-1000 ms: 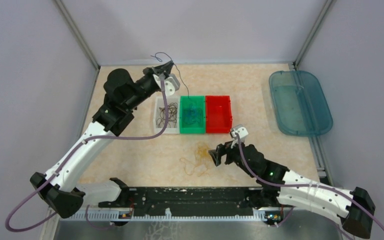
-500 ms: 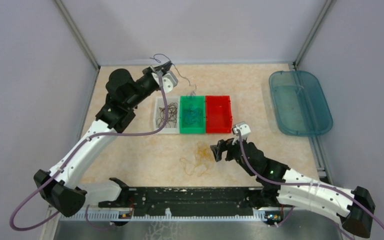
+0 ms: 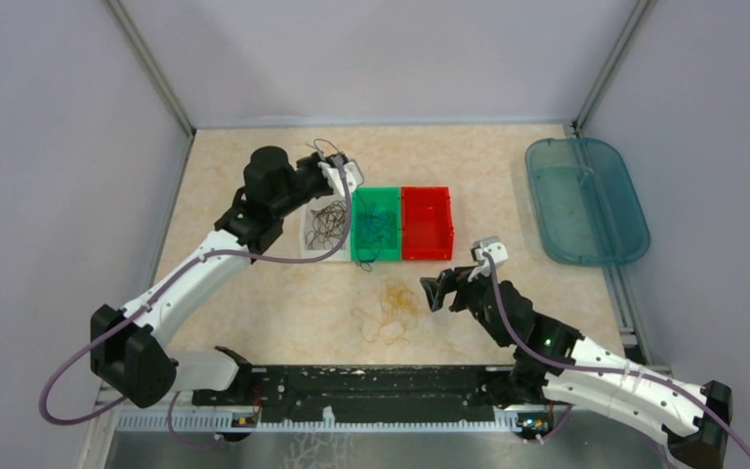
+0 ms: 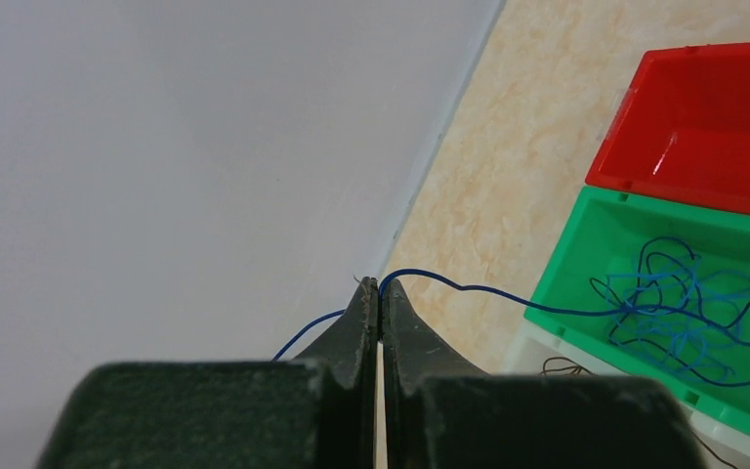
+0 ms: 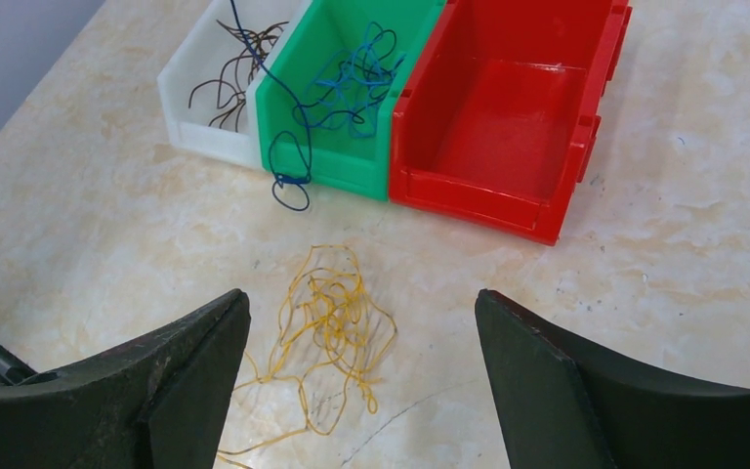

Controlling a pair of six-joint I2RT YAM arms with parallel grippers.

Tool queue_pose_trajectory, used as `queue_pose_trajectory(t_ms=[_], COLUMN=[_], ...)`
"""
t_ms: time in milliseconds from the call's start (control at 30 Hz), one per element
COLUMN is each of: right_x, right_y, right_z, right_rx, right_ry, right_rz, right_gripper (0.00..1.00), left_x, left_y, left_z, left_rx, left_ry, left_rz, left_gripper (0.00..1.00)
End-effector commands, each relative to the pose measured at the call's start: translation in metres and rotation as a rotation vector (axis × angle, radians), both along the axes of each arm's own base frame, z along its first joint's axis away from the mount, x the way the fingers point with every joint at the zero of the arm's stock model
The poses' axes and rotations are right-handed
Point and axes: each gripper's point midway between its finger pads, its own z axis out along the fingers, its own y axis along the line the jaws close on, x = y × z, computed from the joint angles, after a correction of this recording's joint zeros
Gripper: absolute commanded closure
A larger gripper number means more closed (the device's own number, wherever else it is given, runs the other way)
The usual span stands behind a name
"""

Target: Untangle the cables

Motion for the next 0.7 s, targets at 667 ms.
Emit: queue_pose_trajectory(t_ms=[667], right_x=[0.003], right_y=[0.005], right_z=[0.03], right_rx=[0.066], right_ry=[-0.028], right_rz=[-0.012], right_gripper=[0.16], left_x=[0.019], left_y=[-0.011], left_z=[0.085], left_rx=[-0.142], left_ry=[-0.136], left_rz=[-0.008], left_gripper=[1.0])
